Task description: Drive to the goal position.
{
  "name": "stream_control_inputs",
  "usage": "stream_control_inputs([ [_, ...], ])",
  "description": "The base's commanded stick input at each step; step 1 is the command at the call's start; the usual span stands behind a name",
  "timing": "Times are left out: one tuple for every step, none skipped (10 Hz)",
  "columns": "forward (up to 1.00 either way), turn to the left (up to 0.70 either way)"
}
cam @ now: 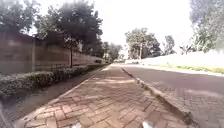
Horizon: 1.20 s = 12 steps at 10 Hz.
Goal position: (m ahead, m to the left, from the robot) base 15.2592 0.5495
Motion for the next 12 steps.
stream_control_inputs([
  [0.70, -0.30],
  [0.70, -0.30],
  [0.70, -0.30],
  [0.70, -0.22],
  [0.70, -0.07],
  [0.70, 0.00],
  [0.70, 0.00],
  [0.70, 0.00],
  [0.70, 0.00],
  [0.70, 0.00],
  [0.70, 0.00],
  [0.70, 0.00],
])
